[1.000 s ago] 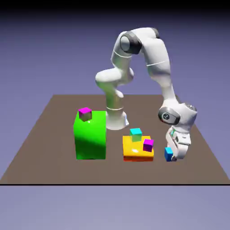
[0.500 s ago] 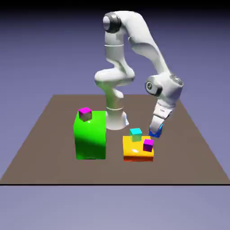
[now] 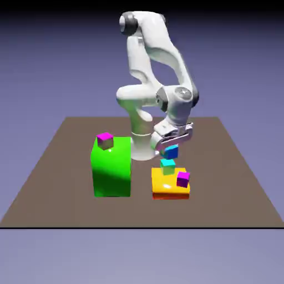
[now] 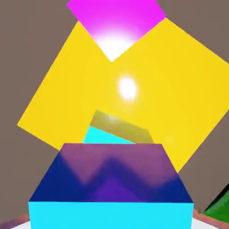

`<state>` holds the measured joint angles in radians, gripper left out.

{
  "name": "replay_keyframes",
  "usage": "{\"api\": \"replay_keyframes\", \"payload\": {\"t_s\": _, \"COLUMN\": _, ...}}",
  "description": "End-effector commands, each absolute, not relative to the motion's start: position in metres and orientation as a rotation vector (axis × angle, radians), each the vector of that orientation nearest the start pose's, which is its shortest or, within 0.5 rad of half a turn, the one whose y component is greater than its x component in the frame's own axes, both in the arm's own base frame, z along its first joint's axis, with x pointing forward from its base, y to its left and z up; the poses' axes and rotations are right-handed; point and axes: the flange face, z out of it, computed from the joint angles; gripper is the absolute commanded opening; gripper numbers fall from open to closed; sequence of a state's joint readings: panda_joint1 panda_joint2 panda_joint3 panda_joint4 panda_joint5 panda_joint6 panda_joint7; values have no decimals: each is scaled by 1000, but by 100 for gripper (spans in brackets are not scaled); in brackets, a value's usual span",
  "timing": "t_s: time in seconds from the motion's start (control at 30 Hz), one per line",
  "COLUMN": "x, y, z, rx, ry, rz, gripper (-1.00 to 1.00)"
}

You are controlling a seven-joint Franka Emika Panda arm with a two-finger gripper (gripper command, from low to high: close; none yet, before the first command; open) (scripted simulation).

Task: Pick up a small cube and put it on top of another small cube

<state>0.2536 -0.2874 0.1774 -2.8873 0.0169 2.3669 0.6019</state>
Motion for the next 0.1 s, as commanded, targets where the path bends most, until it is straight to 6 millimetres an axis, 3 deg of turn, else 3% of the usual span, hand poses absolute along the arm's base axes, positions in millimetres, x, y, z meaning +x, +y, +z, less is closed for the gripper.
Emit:
{"api": "replay_keyframes", "payload": {"t_s": 0.0, "x": 292, "y": 127, "z": 247, "rx": -3264, "ry": 323, "rz": 306, "gripper": 100}}
{"api": "replay_keyframes", "payload": {"t_s": 0.07, "x": 295, "y": 129, "z": 259, "rx": -3264, "ry": 324, "rz": 306, "gripper": 100}}
